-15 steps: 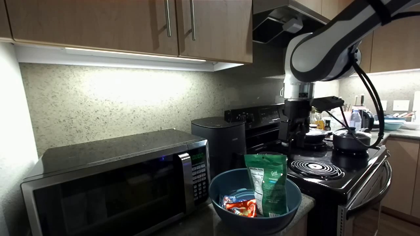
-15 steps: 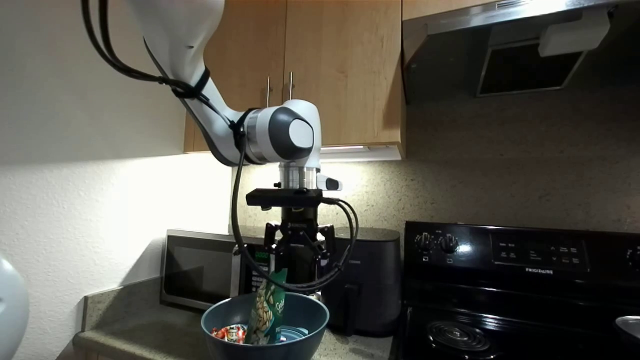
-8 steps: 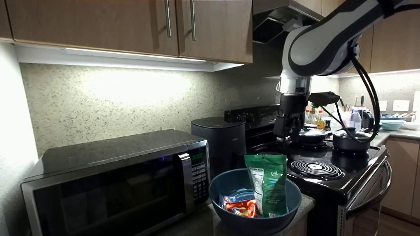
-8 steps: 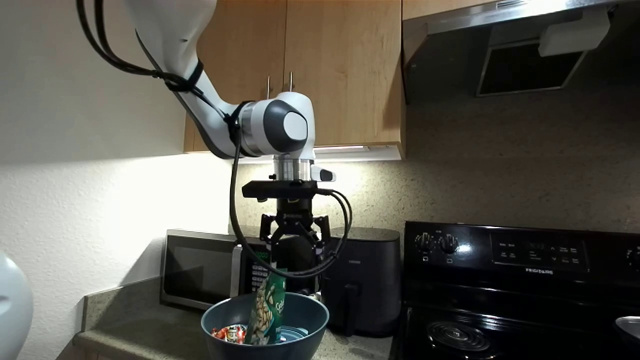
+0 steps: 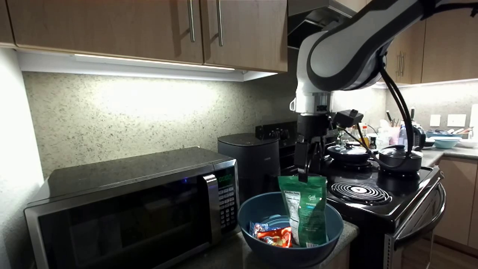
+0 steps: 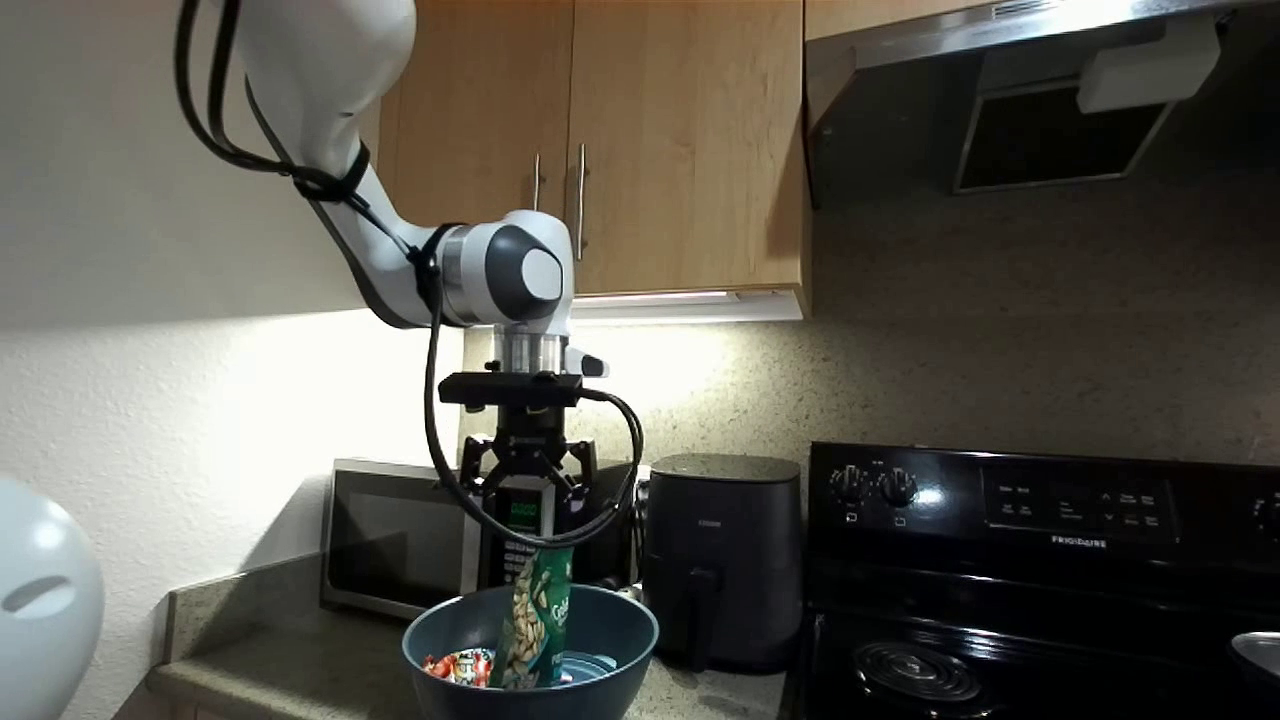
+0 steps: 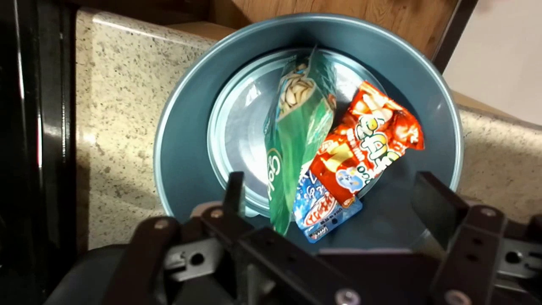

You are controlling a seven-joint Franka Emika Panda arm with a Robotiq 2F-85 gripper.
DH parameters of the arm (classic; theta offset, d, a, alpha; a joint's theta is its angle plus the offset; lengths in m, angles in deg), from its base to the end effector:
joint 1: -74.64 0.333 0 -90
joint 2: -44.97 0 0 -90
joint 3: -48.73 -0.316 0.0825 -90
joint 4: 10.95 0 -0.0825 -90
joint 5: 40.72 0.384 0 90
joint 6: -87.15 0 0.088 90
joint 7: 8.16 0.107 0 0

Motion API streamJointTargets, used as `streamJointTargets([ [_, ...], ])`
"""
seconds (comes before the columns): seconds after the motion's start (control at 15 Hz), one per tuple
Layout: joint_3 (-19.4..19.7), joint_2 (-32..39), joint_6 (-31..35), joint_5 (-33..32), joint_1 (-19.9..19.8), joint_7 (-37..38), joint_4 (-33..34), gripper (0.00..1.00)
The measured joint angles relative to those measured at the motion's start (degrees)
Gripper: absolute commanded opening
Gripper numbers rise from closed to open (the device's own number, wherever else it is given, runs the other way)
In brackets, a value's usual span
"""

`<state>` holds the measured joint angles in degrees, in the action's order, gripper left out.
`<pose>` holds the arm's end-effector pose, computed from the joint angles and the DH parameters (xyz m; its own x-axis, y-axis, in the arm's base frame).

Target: Remove the green, red and blue sachets from the bowl, respectively

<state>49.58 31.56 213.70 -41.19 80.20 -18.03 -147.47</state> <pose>0.4664 0.0380 0.4173 0.9648 0.2565 0.0585 0.2561 -0.9665 0.0137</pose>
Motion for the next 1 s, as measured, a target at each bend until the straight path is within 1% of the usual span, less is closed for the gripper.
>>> streamJointTargets([
  [0.07,-0.1,1.4,0.1,0.0,0.0,-0.6,0.1,1.00],
  [0.13,-0.1,2.9,0.2,-0.2,-0.1,-1.2,0.2,0.80],
  [0.27,0.1,5.9,0.6,-0.3,-0.5,-2.4,0.8,0.68],
  [0.33,0.2,7.5,0.7,-0.3,-0.8,-3.0,1.3,0.60],
  [0.6,0.4,12.4,1.5,-1.5,-2.1,-3.6,3.8,0.34],
  [0.87,0.4,13.6,2.3,-2.6,-3.1,-3.5,5.7,0.09],
  [0.93,0.5,13.4,2.8,-2.8,-3.3,-3.4,6.0,0.04],
  [1.0,0.6,13.1,3.7,-3.1,-3.5,-3.1,6.2,0.02],
])
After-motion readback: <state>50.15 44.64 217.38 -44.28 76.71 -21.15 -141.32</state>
